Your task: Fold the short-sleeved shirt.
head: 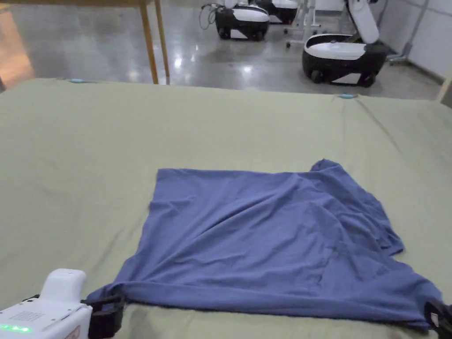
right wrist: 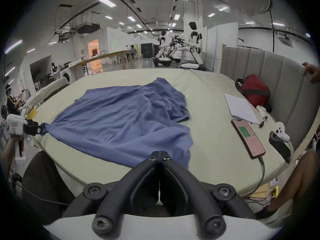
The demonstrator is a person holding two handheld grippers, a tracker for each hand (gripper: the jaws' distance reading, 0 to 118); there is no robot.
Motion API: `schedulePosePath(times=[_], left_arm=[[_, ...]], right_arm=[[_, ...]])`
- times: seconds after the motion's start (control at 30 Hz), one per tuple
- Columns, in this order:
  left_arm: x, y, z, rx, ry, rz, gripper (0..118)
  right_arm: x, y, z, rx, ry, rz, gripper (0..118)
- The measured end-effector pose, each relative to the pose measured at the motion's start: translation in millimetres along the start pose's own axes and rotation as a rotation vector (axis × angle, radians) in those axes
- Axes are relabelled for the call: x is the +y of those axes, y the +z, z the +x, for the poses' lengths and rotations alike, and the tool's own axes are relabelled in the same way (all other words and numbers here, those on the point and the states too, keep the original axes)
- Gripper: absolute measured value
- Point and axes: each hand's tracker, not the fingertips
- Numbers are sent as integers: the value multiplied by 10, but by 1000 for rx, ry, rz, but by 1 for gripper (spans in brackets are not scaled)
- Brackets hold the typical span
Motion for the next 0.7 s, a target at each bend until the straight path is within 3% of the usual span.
schedulePosePath(times=[0.03, 0.13, 0.17, 0.2, 0.23, 0.27, 0.4, 0.43, 0.47, 0.5, 0.53, 0.57, 0.6, 0.63, 0.7], left_arm=[[13, -14, 15, -16, 4, 4, 4], [87, 54, 189, -47, 14, -1, 3], [91, 77, 276, -23, -9, 1, 3], [93, 107, 349, -15, -35, 2, 3], [115, 61, 253, -46, -6, -15, 3], [123, 64, 244, -45, -4, -14, 3], [131, 53, 210, -42, 5, -11, 3], [137, 51, 197, -42, 6, -13, 3], [141, 54, 188, -41, 6, -14, 3], [128, 63, 226, -31, -4, -11, 3], [128, 66, 231, -28, -5, -13, 3], [130, 69, 226, -28, -5, -14, 3], [133, 72, 222, -28, -4, -16, 3], [130, 75, 230, -23, -9, -20, 2], [154, 127, 239, -5, -49, -26, 2]], right_arm=[[-9, 5, 43, -14, 1, -5, 1], [-49, 32, 187, -10, -27, 6, 2], [-64, 36, 221, 36, -30, 18, 15], [-75, 6, 253, 42, -13, -4, 50], [-81, -40, 242, 36, 6, -43, 106], [-105, -88, 222, 23, 19, -42, 118], [-144, -393, 245, 16, 58, -66, 118], [-146, -459, 268, 31, 50, -73, 109], [-115, -529, 293, 76, 12, -72, 92], [-103, -573, 329, 107, -29, -61, 63], [-105, -605, 383, 163, -89, -43, 25], [-105, -626, 429, 222, -151, -34, 11], [-94, -639, 471, 228, -189, -24, 11], [-78, -611, 470, 161, -187, -14, 9], [-42, -514, 481, 170, -179, -11, 9]])
